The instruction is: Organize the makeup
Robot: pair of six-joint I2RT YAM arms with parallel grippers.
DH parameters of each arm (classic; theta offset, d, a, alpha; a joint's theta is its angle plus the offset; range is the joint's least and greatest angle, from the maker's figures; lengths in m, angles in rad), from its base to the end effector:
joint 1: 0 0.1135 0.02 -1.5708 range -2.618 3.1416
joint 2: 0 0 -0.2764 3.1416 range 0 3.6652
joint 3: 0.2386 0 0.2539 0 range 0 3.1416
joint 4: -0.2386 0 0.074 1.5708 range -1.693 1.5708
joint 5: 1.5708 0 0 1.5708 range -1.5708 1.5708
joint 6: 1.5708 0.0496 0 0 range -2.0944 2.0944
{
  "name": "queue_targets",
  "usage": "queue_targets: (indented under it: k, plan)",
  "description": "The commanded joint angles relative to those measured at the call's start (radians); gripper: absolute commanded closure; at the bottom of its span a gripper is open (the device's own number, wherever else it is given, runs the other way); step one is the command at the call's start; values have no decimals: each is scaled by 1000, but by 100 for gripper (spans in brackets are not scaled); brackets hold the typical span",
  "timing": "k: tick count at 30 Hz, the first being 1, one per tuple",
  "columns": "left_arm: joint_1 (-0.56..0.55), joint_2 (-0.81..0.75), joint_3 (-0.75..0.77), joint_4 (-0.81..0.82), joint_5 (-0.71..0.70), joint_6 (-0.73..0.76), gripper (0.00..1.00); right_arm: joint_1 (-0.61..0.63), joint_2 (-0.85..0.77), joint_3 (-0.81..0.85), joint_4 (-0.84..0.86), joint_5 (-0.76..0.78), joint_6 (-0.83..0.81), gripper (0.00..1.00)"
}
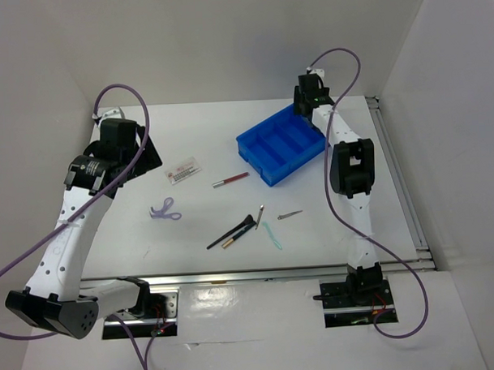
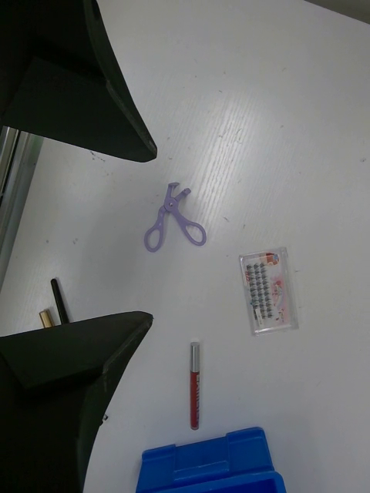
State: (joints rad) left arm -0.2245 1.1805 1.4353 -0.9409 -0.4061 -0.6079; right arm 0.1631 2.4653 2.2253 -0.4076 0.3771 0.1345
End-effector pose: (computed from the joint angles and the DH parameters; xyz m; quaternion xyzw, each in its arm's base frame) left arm 0.2295 -0.0323 0.4136 -0.2534 0.8525 -0.0028 0.4572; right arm 0.5805 0.0770 0.2137 0.0709 0.8806 -0.1011 0.4575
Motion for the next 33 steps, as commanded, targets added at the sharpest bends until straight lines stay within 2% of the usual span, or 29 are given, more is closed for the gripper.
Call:
queue_targets:
  k: [1,4,9,15,21,25,27,29,31,33]
  plan:
    - [5,-12,2,25,4,-10,7,10,-81,10,15,11,1,26]
    - [5,-12,2,25,4,-10,7,10,-101,10,15,20,13,32]
    - [5,-30,2,25,4,-10,7,30,-166,-10,6,31,25,52]
    - [5,-39,-7,25,22,-1,7,78,-282,-30,4,20,34,54]
    - [5,-68,-36,25,32,-1,7,218,-344,-1,-174,-27,71,54]
    - [5,-113,-90,25,41,-1,7,337,-454,-183,-261,-49,149,48]
    - [5,-140,-104,25,41,8,7,404,-476,-220,-309,-37,204,42]
    - [5,-159,-121,25,50,8,7,443,-502,-268,-371,-81,249,37]
    - [5,-182,-145,34,50,17,7,496,-526,-332,-392,-121,324,29]
    - [5,-191,-145,34,64,28,7,530,-536,-387,-375,-187,368,26]
